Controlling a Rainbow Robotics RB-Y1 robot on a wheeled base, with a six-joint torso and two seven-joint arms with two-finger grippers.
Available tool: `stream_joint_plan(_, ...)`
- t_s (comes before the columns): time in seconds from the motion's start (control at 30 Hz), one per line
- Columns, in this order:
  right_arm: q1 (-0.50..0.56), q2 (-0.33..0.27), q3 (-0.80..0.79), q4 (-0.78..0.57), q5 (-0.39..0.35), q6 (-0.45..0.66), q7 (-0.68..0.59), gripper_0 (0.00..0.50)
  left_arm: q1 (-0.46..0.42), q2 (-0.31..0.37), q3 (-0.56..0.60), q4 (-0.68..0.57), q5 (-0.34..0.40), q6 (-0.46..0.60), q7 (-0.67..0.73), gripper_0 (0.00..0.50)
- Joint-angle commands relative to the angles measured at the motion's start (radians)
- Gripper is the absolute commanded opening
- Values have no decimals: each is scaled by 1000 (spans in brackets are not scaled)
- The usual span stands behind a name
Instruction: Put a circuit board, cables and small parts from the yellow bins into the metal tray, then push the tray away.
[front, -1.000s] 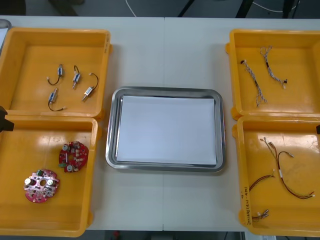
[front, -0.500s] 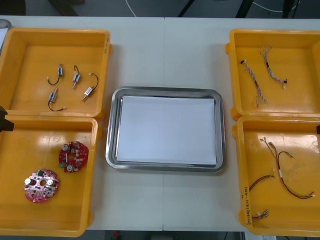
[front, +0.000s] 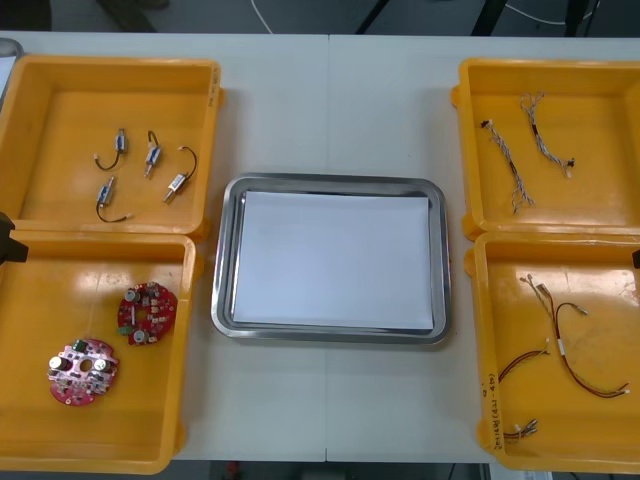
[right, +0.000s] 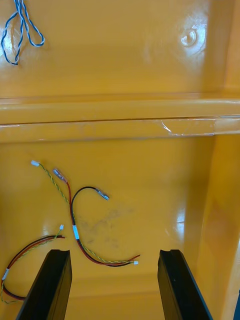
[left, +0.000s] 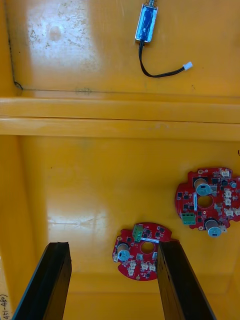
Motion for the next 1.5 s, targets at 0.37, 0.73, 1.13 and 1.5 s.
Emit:
stream_joint_plan(0.37, -16, -24, 5, -28, 6, 3, 21, 500, -4, 40, -8, -14, -7, 6, 75, 500)
stream_joint_plan(0.73, -16, -24, 5, -28, 6, 3, 21, 500, -4, 40, -8, -14, -7, 6, 75, 500)
stream_joint_plan(1.13, -16, -24, 5, -28, 6, 3, 21, 500, -4, 40, -8, -14, -7, 6, 75, 500)
stream_joint_plan(1.5, -16, -24, 5, -28, 6, 3, 21, 500, -4, 40, -8, -14, -7, 6, 75, 500)
